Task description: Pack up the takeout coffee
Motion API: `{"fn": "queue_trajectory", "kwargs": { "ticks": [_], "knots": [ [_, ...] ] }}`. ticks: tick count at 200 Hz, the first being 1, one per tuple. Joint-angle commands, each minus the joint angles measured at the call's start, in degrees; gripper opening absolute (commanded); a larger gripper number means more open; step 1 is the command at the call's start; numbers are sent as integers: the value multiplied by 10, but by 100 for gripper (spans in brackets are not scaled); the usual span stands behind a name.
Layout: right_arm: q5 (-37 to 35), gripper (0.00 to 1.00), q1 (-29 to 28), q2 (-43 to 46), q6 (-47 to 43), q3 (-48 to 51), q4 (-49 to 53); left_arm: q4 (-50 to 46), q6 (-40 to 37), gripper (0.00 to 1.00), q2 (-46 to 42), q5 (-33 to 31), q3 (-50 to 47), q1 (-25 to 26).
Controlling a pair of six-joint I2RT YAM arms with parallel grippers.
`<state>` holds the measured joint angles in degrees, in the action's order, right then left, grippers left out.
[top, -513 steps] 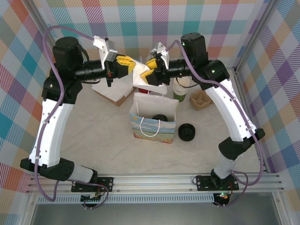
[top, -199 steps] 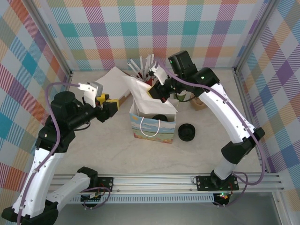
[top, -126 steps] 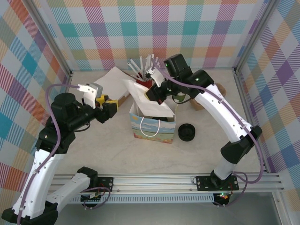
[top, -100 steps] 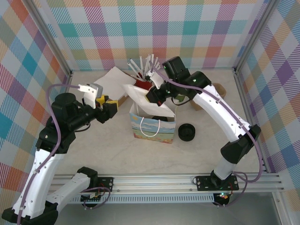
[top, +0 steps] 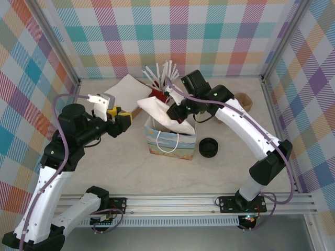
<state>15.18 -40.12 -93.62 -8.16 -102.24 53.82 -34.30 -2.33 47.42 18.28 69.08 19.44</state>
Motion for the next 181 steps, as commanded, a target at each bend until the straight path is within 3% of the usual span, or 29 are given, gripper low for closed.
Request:
{"fn": "queue_trajectory", "kwargs": {
  "ticks": [1, 82, 181],
  "knots": [
    [-12, 0, -3, 35, -5, 17, 1, 16, 3, 58, -4, -8, -4, 6],
    [-58, 0, -3, 71, -1, 66, 5, 17, 5, 59, 3, -18, 0, 6],
    [-84, 2, -20, 9, -19, 56, 44, 12, 3, 59, 7, -18, 4, 6]
  ]
}}
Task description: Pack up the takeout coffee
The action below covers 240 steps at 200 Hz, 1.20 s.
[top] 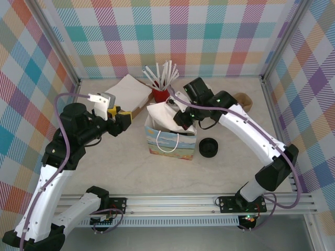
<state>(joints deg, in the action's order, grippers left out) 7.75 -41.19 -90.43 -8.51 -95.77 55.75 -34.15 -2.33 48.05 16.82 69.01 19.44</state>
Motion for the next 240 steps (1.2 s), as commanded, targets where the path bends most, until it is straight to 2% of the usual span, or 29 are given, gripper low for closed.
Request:
{"fn": "queue_trajectory", "kwargs": {
  "ticks": [1, 106, 150, 240],
  "knots": [
    [-10, 2, -10, -24, -15, -9, 26, 11, 3, 59, 1, -3, 5, 6],
    [-29, 6, -23, -69, -29, -34, 60, 11, 1, 60, -1, -2, -2, 6],
    [-30, 22, -23, -58, -30, -64, 69, 8, 1, 60, -3, -2, -1, 6],
    [-62, 64, -23, -20, -19, -137, 105, 10, 10, 62, -9, -4, 2, 6]
  ]
}}
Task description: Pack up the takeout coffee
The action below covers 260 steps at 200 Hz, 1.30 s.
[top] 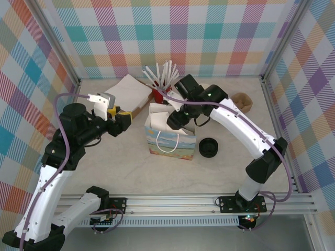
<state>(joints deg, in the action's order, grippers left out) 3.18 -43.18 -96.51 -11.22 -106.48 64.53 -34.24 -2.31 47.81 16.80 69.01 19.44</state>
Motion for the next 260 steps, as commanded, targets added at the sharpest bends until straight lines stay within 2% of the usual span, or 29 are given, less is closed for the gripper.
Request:
{"fn": "queue_trajectory", "kwargs": {
  "ticks": [1, 33, 49, 65, 101, 117, 147, 163, 189, 215, 260],
  "knots": [
    [-18, 64, -3, 42, 9, -31, 17, 11, 12, 63, -7, -4, 2, 6],
    [-60, 80, 2, 92, 25, -34, 3, 23, 64, 68, -6, -38, -10, 6],
    [-79, 89, 13, 127, 35, -16, -17, 22, 88, 72, -6, -83, -24, 6],
    [-97, 100, 36, 170, 50, 17, -42, 16, 117, 77, -10, -157, -40, 6],
    [-112, 100, 142, 285, 112, 134, -103, -50, 188, 91, -9, -351, -56, 4],
    [-125, 100, 193, 337, 124, 198, -130, -71, 199, 96, -9, -399, -63, 1],
    [-134, 100, 269, 412, 154, 325, -184, -61, 206, 100, -14, -422, -91, -7],
    [-144, 100, 287, 439, 173, 404, -228, -51, 216, 100, -14, -439, -114, -12],
    [-215, 100, 299, 460, 225, 535, -309, -29, 226, 100, -3, -462, -163, -19],
    [-252, 100, 312, 445, 234, 636, -399, 19, 208, 100, 5, -453, -217, -21],
    [-248, 100, 345, 363, 209, 762, -610, 128, 200, 100, 4, -465, -311, -28]
  ]
}}
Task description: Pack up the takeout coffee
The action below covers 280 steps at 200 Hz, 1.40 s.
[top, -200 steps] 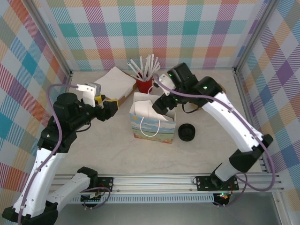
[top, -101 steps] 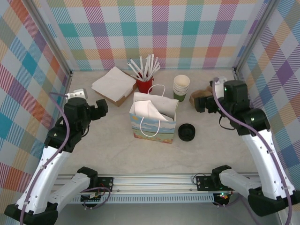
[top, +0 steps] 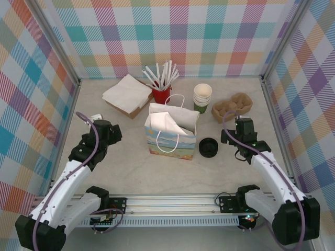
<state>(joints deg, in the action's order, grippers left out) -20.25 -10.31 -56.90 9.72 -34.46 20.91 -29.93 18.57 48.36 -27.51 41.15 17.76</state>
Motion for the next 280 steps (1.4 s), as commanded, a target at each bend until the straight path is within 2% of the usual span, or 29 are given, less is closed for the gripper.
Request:
{"fn": "queue_trajectory", "kwargs": {
  "ticks": [1, 43, 104, 130, 158, 175, 185, 192, 225, 255, 269, 280],
  "knots": [
    [-14, 100, 16, -35, -1, 44, -178, 87, -9, 100, -1, -23, -34, -12],
    [34, 100, 27, -164, -58, 81, -392, 176, -27, 100, 38, 9, -73, -32],
    [105, 100, 27, -272, -142, 52, -543, 327, -114, 100, 97, 43, -124, -50],
    [125, 100, 37, -274, -136, 69, -566, 407, -142, 100, 112, 66, -155, -54],
    [148, 100, 59, -273, -117, 116, -662, 482, -173, 100, 142, 84, -182, -58],
    [155, 100, 76, -314, -99, 126, -727, 528, -182, 100, 161, 96, -199, -61],
    [169, 100, 84, -301, -92, 110, -668, 563, -182, 100, 174, 102, -209, -63],
    [171, 100, 89, -310, -87, 113, -691, 586, -182, 100, 183, 107, -214, -64],
    [175, 100, 92, -305, -85, 108, -670, 681, -202, 100, 254, 137, -214, -68],
    [175, 100, 92, -306, -86, 110, -677, 733, -260, 100, 324, 170, -196, -72],
    [175, 100, 92, -306, -85, 110, -677, 762, -247, 100, 350, 188, -201, -92],
    [175, 100, 92, -306, -86, 110, -676, 824, -234, 100, 377, 200, -222, -106]
  ]
}}
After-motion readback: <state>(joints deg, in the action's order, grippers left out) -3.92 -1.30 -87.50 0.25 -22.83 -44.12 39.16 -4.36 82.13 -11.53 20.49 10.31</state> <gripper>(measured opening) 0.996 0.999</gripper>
